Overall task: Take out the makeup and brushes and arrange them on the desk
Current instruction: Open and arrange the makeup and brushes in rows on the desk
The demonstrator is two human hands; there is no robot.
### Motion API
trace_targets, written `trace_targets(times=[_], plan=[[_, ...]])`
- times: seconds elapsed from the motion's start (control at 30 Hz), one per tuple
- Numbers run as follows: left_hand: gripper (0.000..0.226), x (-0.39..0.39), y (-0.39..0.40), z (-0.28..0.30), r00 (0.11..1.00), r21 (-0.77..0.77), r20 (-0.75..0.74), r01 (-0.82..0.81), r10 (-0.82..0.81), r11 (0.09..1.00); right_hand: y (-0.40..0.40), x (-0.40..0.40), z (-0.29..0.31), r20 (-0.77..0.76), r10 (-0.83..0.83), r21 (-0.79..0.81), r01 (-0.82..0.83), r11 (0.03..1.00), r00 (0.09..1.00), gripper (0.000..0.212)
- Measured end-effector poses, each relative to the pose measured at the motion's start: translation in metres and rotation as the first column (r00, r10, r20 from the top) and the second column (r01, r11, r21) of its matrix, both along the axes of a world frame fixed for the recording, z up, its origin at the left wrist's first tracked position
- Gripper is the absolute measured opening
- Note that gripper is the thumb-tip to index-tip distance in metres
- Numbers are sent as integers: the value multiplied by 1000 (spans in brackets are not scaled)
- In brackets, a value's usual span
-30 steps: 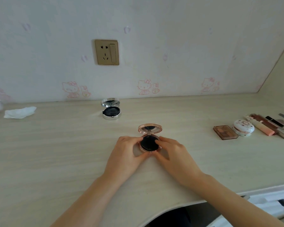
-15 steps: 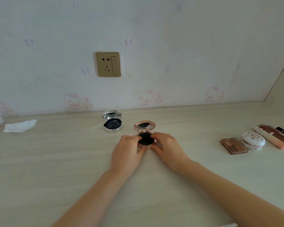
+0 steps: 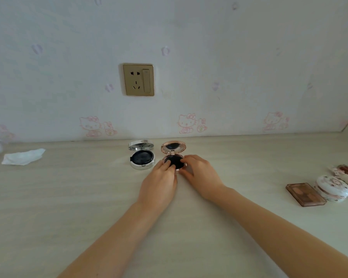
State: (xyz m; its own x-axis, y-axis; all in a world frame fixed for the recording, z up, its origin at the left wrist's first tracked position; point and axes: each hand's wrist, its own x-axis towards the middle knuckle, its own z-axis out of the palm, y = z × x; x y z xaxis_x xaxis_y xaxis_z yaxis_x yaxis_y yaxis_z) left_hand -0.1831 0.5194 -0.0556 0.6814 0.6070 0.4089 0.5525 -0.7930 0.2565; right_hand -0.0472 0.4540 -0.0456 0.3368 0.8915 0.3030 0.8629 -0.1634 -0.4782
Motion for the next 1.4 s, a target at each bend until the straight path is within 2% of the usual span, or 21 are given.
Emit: trace_targets(times=[0.3, 0.63, 0.8, 0.93, 1.13, 1.4], plan=[[44, 4, 8, 0, 1000, -50, -7, -12, 11, 999, 15, 3, 3, 34, -4, -28, 5, 1000, 999, 30], [44, 2, 6, -1, 999, -35, 32, -6, 7, 999, 11, 2, 0, 46, 15, 0, -15, 1000, 999, 29], [50, -3, 2, 2, 1000, -20, 2, -16, 16, 1000, -1, 3, 6, 62, 17, -32, -16, 999, 998, 36], [48, -4, -13, 10, 1000, 0, 8, 9, -9, 1000, -30, 9, 10, 111, -5, -80, 14, 997, 994, 46], [41, 17, -58, 25, 995, -8, 59, 81, -80, 997, -106, 30, 19, 294, -49, -87, 78, 993, 955, 44], [43, 73, -134, 29, 968, -91, 74, 248, -241, 965, -204, 66, 37, 409, -172, -36, 205, 978, 896, 41]])
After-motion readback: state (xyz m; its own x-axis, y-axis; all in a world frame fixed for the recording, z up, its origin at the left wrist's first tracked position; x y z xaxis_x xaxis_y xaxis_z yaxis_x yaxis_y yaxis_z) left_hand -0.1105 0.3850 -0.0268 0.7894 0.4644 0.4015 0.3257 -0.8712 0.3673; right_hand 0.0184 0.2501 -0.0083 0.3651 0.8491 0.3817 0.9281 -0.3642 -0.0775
